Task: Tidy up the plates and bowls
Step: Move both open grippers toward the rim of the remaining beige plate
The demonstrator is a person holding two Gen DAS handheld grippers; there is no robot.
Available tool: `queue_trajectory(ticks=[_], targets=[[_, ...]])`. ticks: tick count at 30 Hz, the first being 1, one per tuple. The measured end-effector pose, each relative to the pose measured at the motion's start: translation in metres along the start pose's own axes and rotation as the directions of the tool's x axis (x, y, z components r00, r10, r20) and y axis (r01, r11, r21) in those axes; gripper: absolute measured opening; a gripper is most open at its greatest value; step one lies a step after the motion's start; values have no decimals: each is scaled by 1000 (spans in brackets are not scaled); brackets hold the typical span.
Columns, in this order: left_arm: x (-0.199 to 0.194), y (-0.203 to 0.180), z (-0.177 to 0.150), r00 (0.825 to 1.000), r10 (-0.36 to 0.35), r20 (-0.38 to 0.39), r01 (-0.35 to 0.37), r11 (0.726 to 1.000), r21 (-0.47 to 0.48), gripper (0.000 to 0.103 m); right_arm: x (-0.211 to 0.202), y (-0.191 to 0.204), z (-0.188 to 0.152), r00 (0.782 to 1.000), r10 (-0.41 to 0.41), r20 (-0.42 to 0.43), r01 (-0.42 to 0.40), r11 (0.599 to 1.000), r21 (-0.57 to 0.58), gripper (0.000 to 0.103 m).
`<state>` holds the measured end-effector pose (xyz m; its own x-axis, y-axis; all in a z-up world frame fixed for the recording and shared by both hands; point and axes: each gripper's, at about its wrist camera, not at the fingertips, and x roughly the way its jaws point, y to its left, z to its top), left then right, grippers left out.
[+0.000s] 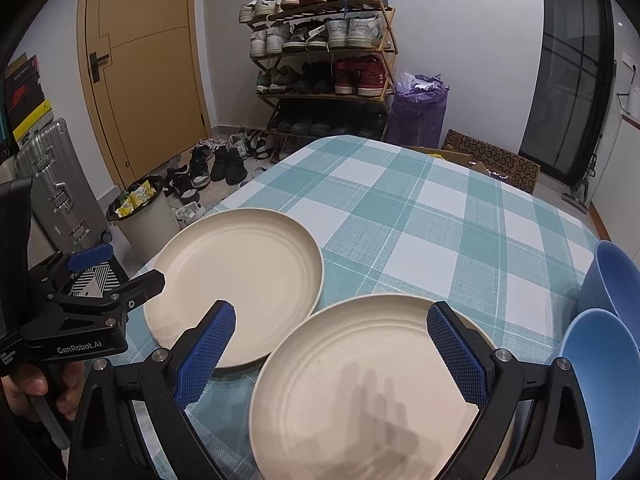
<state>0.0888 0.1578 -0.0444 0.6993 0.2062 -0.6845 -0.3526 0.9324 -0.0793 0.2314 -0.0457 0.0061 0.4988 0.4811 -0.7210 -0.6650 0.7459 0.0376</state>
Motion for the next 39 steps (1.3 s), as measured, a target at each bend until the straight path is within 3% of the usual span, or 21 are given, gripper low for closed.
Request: queue_trajectory(ticks=[27, 39], targets=[[35, 22, -3, 996, -3, -90, -3, 998, -63, 101, 76, 16, 19, 990, 61, -131, -67, 997, -39, 98], [41, 27, -6, 993, -19, -116, 11, 997, -75, 88, 101, 15, 26, 982, 80, -171, -88, 995, -38, 95]])
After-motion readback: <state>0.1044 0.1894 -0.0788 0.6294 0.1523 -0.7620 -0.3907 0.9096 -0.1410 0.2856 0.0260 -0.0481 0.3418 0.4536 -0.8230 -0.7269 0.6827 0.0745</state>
